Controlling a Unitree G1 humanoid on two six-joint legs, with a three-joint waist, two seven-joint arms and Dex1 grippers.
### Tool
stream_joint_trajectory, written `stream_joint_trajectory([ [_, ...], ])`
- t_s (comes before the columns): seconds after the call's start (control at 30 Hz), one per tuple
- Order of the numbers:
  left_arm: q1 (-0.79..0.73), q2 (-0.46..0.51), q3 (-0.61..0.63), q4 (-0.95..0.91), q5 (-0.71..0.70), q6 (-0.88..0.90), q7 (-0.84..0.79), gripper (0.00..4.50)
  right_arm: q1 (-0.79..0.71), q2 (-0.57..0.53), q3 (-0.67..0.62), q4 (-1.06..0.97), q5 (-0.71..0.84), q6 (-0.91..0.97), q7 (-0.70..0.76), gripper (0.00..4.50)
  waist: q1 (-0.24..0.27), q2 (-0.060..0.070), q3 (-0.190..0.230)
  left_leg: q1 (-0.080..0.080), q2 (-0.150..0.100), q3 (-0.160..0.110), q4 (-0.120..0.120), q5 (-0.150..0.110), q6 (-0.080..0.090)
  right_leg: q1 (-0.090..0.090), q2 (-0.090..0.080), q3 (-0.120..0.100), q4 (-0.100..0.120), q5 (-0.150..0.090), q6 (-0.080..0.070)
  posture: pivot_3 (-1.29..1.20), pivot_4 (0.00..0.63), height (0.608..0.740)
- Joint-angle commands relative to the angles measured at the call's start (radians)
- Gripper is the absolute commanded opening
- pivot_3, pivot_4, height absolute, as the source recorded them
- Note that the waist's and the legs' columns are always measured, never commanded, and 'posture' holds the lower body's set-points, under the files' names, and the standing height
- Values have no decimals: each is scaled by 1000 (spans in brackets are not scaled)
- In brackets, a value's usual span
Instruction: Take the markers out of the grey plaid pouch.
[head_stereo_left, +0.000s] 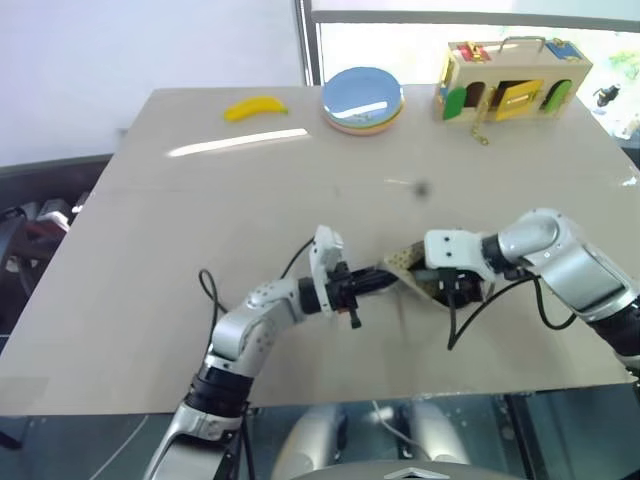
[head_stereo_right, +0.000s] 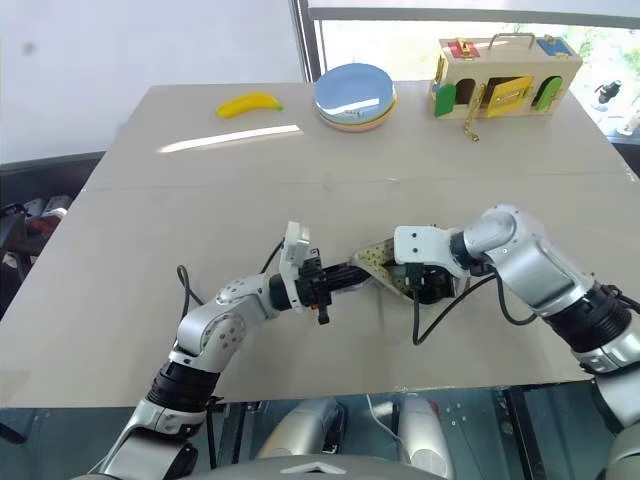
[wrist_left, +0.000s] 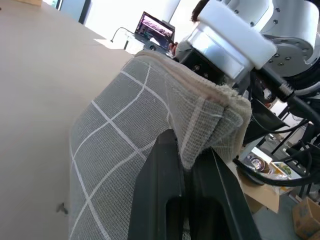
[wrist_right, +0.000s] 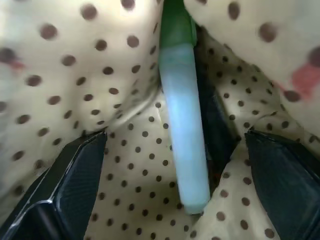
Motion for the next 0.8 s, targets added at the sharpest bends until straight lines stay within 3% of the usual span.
stream_joint_trajectory([
  [0.03,8,-15,27,-21,2,-36,-12,0,3,-2,16,102,-81,-86,2,2956,3,0,0,0,0,0,0,0,0,0,0,0,0,0,0,0,150,740],
  [0.17,18,-20,32,-17,14,-47,-17,0,25,-1,-23,72,-70,-95,15,1306,7,0,0,0,0,-1,0,0,0,0,0,-1,0,0,0,0,150,740],
  [0.2,20,-23,31,-17,18,-50,-16,0,30,0,-35,59,-65,-92,17,689,7,0,0,0,0,-1,1,0,0,0,0,-1,-1,0,0,0,150,740],
  [0.23,22,-26,29,-18,21,-52,-14,0,33,-2,-47,47,-61,-92,17,689,5,0,0,0,0,-1,1,0,0,0,0,-1,-1,0,0,0,150,740],
  [0.27,22,-29,28,-19,25,-54,-13,0,36,-4,-59,36,-58,-93,18,400,5,0,0,0,0,-1,1,0,0,0,0,-1,-1,0,0,0,150,740],
  [0.63,22,-24,-3,-21,142,-191,-25,0,22,-16,-200,-148,5,12,6,389,5,0,0,-1,0,-1,0,0,0,0,0,-1,-1,0,0,0,150,740],
  [0.8,22,-26,-19,-26,192,-257,-27,0,22,12,-209,-157,-34,54,-68,389,5,0,0,-1,0,-1,0,0,0,0,0,-1,-1,0,0,0,150,740],
])
